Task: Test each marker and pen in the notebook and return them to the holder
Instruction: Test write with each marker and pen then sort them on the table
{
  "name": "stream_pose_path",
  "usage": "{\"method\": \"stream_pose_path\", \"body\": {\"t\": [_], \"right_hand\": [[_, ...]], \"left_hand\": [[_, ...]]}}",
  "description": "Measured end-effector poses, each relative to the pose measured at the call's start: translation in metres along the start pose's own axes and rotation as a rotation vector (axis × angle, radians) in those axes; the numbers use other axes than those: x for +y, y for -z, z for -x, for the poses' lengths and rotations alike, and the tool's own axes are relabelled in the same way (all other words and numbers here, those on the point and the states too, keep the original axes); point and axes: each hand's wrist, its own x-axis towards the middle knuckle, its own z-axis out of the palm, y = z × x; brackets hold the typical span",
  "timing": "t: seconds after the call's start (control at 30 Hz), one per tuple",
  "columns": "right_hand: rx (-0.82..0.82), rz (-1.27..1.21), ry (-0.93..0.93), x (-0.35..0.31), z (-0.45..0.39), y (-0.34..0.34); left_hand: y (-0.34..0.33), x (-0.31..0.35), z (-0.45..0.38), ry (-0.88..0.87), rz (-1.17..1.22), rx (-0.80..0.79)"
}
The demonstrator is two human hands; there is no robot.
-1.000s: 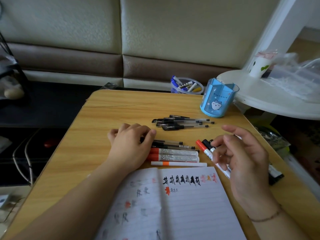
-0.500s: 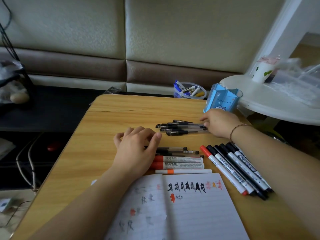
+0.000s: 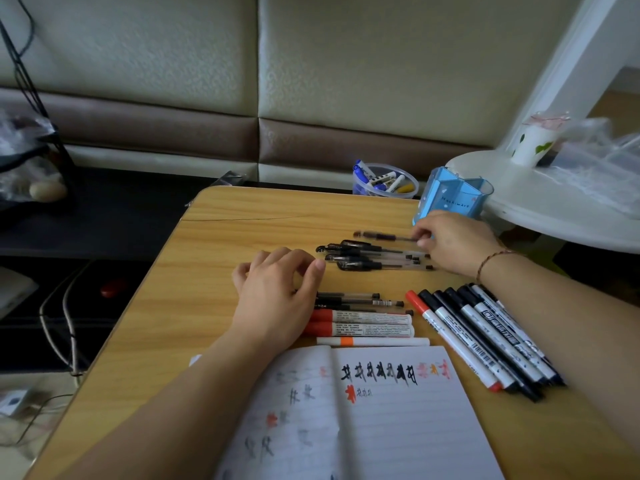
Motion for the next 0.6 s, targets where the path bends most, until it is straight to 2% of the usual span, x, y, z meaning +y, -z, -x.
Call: {"method": "stream_pose_path", "body": {"t": [0.1, 0.17, 0.23, 0.33, 0.4, 0.43, 0.5, 0.6], "right_hand": [[0.174, 0.095, 0.051, -0.002, 0.019, 0.013], [0.24, 0.175, 0.201, -0.012, 0.042, 0.022], [0.291, 0.111, 0.365, -0.026, 0.069, 0.029], [0.388, -0.287, 0.419, -0.041, 0.107, 0.035], [0.428, -0.736, 0.28, -0.05, 0.128, 0.036], [0.396, -1.023, 0.187, -0.054, 0.137, 0.036], [0.22, -1.497, 0.072, -0.063, 0.151, 0.032], [-0.066, -1.61, 0.102, -0.072, 0.159, 0.012]], "left_hand": [[0.002, 0.002, 0.002, -0.08, -0.073, 0.068], [0.005, 0.008, 0.005, -0.205, -0.127, 0.119], [0.006, 0.018, 0.008, -0.357, -0.219, 0.151], [0.003, 0.025, 0.012, -0.541, -0.278, 0.191], [0.003, 0.025, 0.013, -0.599, -0.125, 0.149], [0.003, 0.025, 0.013, -0.612, -0.029, 0.094], [0.006, 0.028, 0.016, -0.645, 0.081, 0.002], [0.008, 0.035, 0.02, -0.767, 0.1, -0.114]]}}
